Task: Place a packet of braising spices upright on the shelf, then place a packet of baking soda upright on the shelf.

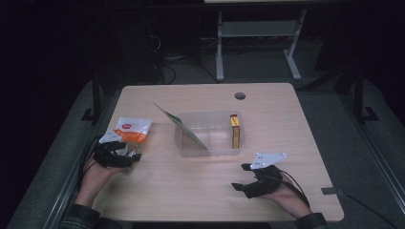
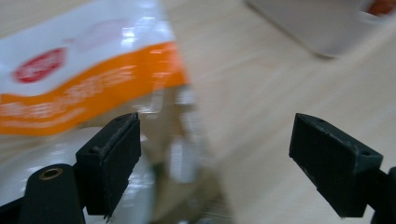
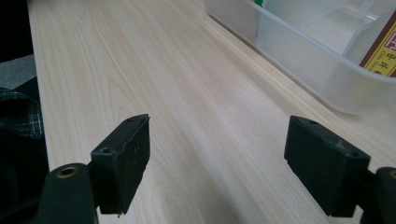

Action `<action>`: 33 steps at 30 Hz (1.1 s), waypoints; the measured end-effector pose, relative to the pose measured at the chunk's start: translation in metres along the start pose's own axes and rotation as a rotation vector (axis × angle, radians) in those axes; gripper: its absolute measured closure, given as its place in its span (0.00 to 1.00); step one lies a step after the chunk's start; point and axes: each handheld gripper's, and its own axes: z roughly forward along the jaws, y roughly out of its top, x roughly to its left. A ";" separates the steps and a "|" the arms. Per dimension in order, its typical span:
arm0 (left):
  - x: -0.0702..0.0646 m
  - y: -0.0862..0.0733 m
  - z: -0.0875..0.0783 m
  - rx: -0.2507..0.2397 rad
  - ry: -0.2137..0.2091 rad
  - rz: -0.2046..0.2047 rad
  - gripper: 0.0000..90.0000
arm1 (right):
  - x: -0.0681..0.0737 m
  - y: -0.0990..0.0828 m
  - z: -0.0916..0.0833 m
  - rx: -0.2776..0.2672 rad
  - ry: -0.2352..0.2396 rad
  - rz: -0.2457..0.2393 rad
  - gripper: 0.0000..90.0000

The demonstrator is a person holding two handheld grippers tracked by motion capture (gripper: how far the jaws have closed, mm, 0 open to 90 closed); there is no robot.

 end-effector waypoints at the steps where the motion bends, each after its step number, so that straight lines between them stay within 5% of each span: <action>1: 0.005 0.000 0.000 -0.004 0.013 -0.015 0.18 | 0.000 0.000 0.001 0.001 0.001 -0.002 0.24; 12: 0.057 -0.004 0.005 0.009 0.144 -0.129 0.16 | 0.000 0.001 0.002 0.002 0.007 -0.008 0.24; 19: 0.077 -0.009 0.016 0.025 0.153 -0.176 0.16 | -0.001 0.001 0.003 0.012 0.008 -0.005 0.24; 20: 0.081 -0.013 0.023 0.071 0.145 -0.184 0.16 | -0.001 0.001 0.003 0.010 0.007 -0.010 0.24; 27: 0.090 -0.020 0.028 0.060 0.035 -0.274 0.25 | 0.000 0.001 0.003 0.012 0.007 -0.010 0.25; 33: 0.091 -0.024 0.028 0.025 -0.090 -0.293 0.53 | 0.001 0.001 0.004 0.019 0.008 -0.020 0.25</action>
